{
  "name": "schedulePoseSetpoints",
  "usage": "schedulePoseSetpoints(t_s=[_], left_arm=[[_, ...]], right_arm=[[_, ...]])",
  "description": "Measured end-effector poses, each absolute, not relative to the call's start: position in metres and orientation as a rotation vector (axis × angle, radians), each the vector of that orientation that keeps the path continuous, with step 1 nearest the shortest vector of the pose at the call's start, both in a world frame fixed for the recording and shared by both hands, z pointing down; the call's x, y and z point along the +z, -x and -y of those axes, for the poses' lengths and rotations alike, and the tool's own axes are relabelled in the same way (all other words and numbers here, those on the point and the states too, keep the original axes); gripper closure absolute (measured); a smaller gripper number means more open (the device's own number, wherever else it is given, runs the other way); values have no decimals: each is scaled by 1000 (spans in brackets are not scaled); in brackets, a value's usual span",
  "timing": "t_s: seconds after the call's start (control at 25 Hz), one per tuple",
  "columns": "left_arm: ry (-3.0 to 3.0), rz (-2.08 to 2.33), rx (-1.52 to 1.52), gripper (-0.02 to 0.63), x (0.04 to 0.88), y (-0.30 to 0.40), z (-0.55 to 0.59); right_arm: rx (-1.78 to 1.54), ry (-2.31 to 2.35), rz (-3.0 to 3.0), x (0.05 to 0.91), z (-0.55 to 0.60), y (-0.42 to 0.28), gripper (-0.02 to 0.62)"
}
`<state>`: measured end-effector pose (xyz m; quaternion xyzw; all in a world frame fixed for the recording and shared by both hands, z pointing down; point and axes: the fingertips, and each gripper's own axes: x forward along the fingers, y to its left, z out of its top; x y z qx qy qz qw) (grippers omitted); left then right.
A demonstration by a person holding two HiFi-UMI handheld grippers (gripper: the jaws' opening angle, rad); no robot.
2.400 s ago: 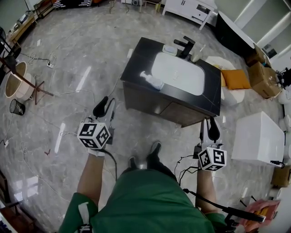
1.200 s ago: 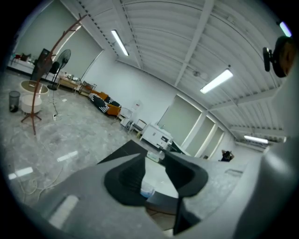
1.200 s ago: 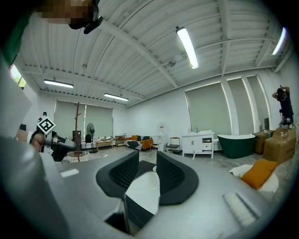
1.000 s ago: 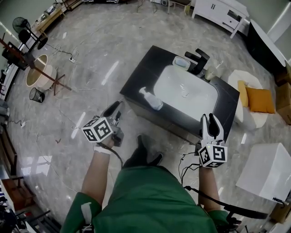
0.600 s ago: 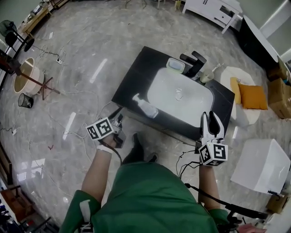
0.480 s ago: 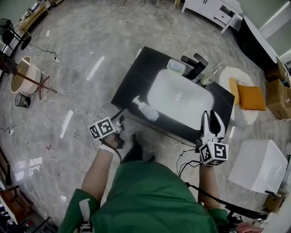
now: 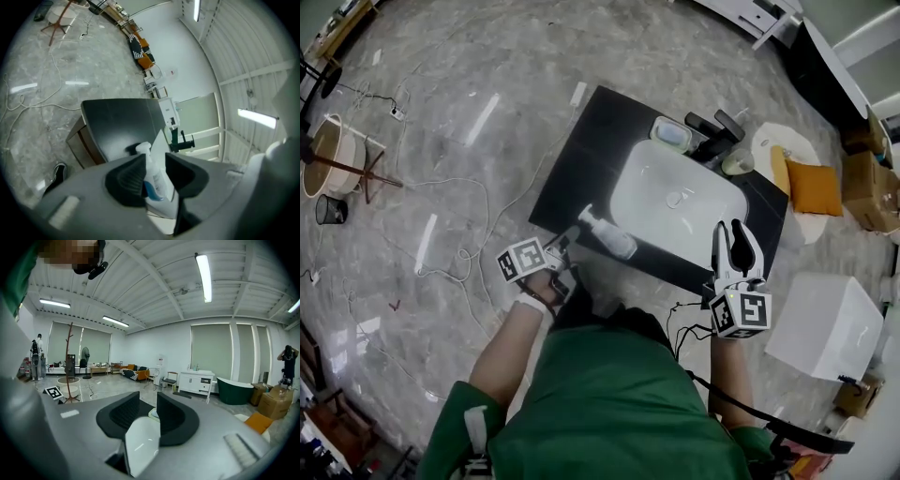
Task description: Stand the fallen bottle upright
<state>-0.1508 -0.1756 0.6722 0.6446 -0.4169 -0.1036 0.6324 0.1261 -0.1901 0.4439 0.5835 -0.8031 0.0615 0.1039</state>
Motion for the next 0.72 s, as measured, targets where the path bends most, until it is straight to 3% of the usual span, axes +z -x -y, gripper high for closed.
schedulePoseSetpoints(t_s=[0.72], left_arm=[[-1356, 1031, -165, 457, 723, 103, 203]], right_arm=[[281, -1679, 2397, 485, 228, -176, 480]])
